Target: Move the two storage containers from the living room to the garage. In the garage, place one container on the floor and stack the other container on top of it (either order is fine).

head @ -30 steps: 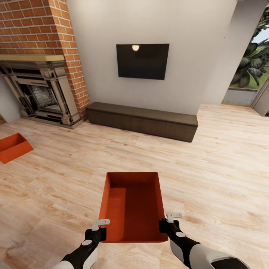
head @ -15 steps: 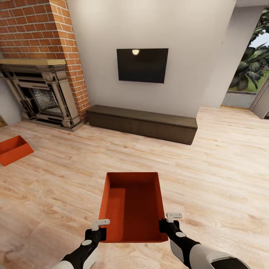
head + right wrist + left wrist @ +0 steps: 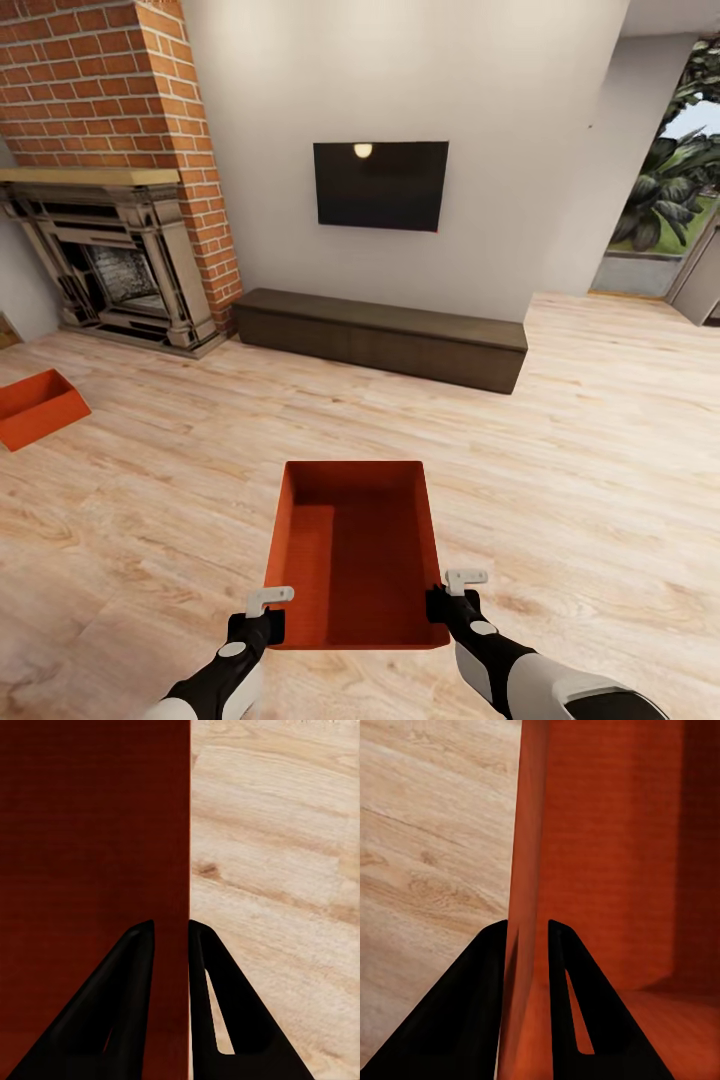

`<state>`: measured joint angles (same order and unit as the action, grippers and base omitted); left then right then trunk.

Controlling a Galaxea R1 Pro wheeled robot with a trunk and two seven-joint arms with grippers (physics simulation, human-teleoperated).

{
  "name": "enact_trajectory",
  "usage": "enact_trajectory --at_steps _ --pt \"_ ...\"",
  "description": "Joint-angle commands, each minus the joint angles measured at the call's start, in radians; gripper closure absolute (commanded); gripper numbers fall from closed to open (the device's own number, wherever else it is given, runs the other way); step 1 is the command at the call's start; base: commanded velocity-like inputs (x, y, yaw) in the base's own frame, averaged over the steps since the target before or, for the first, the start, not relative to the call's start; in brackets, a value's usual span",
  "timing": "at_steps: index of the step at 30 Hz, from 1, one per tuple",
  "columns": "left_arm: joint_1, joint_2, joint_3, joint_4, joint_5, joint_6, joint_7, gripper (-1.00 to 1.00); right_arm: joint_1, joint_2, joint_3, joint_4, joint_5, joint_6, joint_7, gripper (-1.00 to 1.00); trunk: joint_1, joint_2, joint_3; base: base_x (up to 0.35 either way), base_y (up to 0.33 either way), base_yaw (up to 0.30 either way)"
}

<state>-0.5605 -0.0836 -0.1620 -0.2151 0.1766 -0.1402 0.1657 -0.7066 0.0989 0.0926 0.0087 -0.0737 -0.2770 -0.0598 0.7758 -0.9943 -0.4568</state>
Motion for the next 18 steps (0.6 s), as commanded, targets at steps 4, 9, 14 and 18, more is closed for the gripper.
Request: enact_trajectory --at_steps 4,9,14,18 --pt "-0.001 -0.001 -0.001 0.000 0.007 -0.002 0.011 1.00 -0.001 0.001 -0.008 0.001 0.002 -0.002 0.001 1.00 0.000 -0.001 0.005 0.000 0.000 0.000" --pt "-0.001 -0.001 -0.001 0.000 0.007 -0.002 0.011 1.00 -0.001 0.001 -0.008 0.001 0.002 -0.002 0.001 1.00 0.000 -0.001 0.013 0.000 0.000 0.000" --pt "-0.001 -0.001 -0.001 0.000 0.007 -0.002 0.011 1.00 -0.001 0.001 -0.008 0.001 0.002 -0.002 0.001 1.00 0.000 -0.001 0.021 0.000 0.000 0.000" --pt "-0.001 -0.001 -0.001 0.000 0.007 -0.002 0.012 1.00 -0.001 0.001 -0.008 0.001 0.002 -0.002 0.002 1.00 0.000 -0.001 0.027 0.000 0.000 0.000"
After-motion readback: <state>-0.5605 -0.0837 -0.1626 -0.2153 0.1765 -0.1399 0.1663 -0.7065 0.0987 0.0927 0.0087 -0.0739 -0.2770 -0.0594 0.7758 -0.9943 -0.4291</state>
